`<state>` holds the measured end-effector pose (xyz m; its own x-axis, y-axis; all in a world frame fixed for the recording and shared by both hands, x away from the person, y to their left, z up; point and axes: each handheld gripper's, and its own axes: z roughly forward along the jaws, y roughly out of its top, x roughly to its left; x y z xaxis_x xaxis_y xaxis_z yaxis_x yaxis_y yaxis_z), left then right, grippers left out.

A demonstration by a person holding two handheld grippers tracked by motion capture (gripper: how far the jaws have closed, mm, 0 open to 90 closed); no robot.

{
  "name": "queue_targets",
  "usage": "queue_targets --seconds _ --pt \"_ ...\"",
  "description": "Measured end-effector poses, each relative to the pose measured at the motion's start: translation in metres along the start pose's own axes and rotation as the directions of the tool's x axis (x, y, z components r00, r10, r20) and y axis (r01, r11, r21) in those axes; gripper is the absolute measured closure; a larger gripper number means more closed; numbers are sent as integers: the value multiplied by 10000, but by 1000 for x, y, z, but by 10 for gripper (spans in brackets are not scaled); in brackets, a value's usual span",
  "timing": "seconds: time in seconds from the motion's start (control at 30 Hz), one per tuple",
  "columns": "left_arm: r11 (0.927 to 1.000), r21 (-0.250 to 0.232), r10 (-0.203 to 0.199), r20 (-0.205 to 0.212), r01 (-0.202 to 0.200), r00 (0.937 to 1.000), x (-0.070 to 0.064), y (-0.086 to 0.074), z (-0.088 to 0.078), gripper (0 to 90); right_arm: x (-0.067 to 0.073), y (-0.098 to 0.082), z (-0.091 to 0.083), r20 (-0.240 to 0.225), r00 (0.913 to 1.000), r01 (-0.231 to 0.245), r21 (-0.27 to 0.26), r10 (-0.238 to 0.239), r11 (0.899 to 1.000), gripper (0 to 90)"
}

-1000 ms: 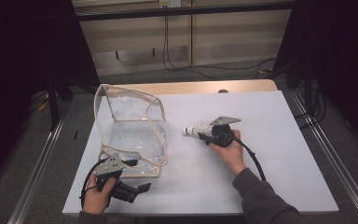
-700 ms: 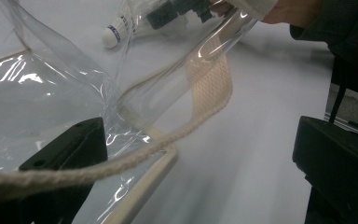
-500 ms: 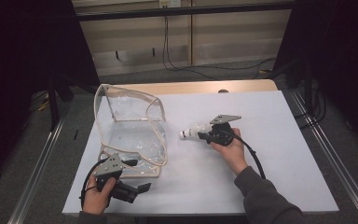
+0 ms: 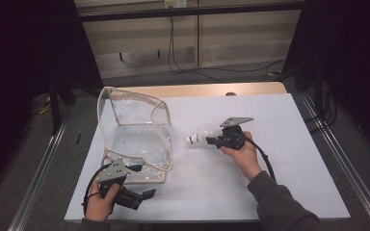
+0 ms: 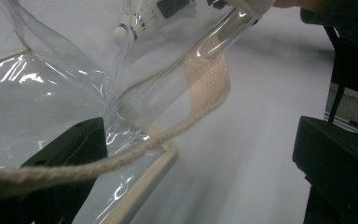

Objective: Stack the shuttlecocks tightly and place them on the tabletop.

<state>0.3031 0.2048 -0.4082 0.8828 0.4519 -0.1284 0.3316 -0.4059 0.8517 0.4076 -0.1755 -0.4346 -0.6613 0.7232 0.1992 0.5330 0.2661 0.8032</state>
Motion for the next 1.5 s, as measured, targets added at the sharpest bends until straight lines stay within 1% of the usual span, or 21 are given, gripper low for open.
queue_targets --seconds 0.03,0.07,0.2,0.33,0.63,0.77,1.07,1.3,1.43,1.5 --pt "10000 -53 -8 -4 8 10000 0 0 0 33 0 0 -1 -35 10000 31 25 -31 10000 885" --pt "10000 23 -16 -18 16 10000 0 0 0 33 0 1 -3 -74 10000 52 60 -51 10000 885" --pt "10000 28 -6 -42 6 10000 -1 0 1 32 1 3 -9 -264 9996 68 94 -65 9999 885" --pt "10000 45 -3 -51 4 10000 -1 0 1 31 2 7 -18 -334 9993 187 171 -181 9997 885" --pt "10000 42 28 -36 -28 10000 -1 1 2 30 5 17 -34 -648 9979 78 43 -75 10000 886" --pt "10000 33 52 -20 -52 10000 0 3 2 29 7 22 -39 -686 9975 195 47 -191 9998 886" --pt "10000 11 60 30 -61 10000 2 2 3 27 9 28 -48 -986 9951 39 -92 -48 10000 886" --pt "10000 -1 51 41 -51 10000 1 2 3 27 10 33 -51 -1001 9949 148 -114 -159 9998 886" --pt "9999 50 120 6 -120 9999 2 2 3 27 11 38 -54 -1083 9940 154 -154 -170 9998 886" --pt "10000 -2 72 26 -72 10000 1 2 3 27 12 41 -56 -1112 9936 157 -201 -178 9997 886"
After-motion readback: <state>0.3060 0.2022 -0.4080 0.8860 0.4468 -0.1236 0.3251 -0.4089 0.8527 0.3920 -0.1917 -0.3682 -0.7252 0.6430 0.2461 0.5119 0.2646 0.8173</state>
